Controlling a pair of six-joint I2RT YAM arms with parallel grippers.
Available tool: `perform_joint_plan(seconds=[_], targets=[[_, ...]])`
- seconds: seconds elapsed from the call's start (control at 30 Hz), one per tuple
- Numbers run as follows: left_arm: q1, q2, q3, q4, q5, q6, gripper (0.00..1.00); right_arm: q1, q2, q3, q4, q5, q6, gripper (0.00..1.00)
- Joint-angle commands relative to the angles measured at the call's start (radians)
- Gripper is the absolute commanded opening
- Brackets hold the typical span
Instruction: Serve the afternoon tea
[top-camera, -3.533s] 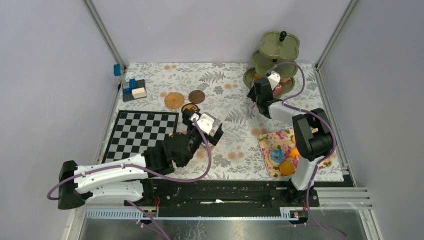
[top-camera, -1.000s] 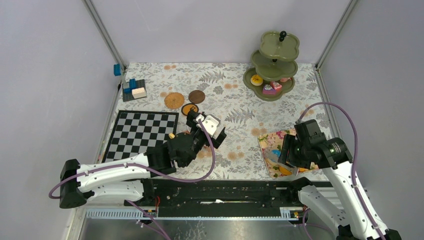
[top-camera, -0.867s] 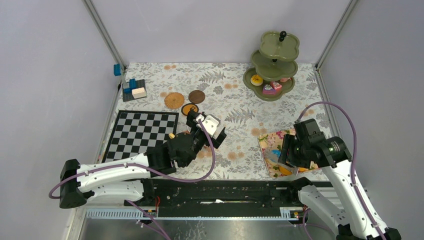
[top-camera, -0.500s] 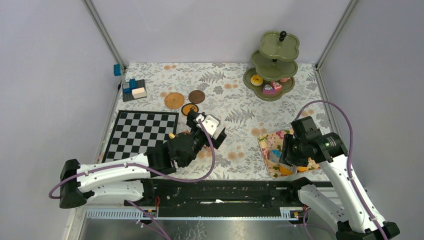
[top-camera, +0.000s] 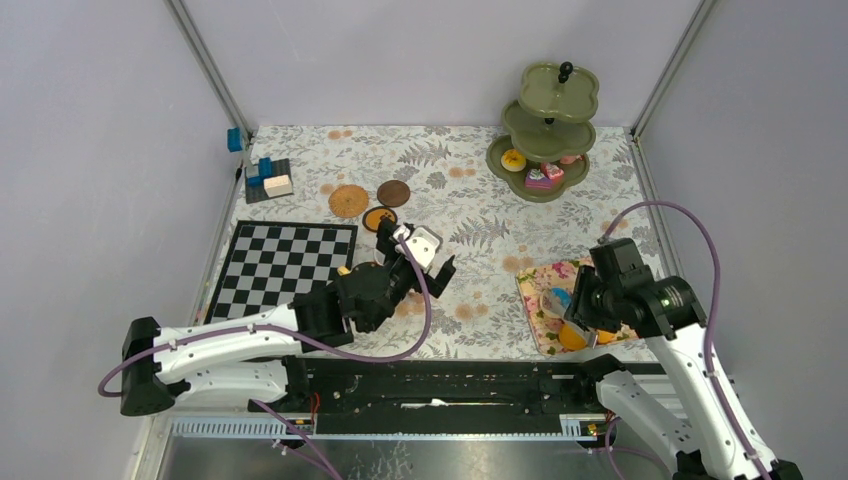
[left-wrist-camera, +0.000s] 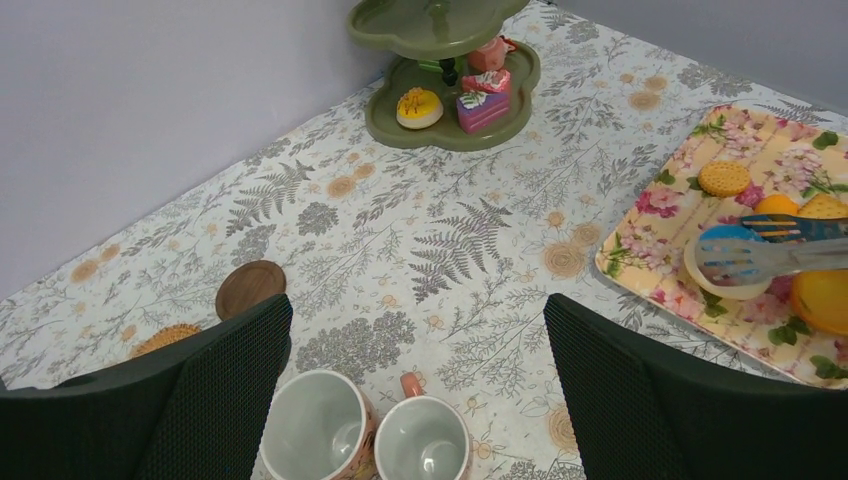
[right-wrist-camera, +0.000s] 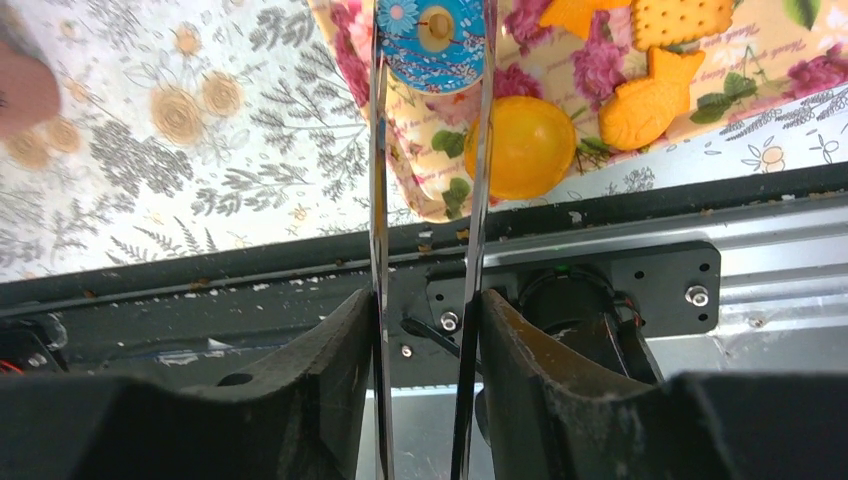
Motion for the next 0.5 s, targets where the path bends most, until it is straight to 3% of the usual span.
perform_joint_plan(seconds=[0.0,0.23,0.47], targets=[[0.002,0.014,0.070,0.008,0.020,-0.030,0.99,0.004,-0.042,0.034,0.051,0.043,0.049,0.43],[0.002,0.050,0.202,-0.111,0.007,-0.079,0.99,0.004,-0.056,0.052,0.076,0.076,0.049,0.41],[0.002,0.075,0.242,-0.163,0.002,-0.081,0.99,0.004,-0.012,0.097,0.227,0.123,0.039,0.39]])
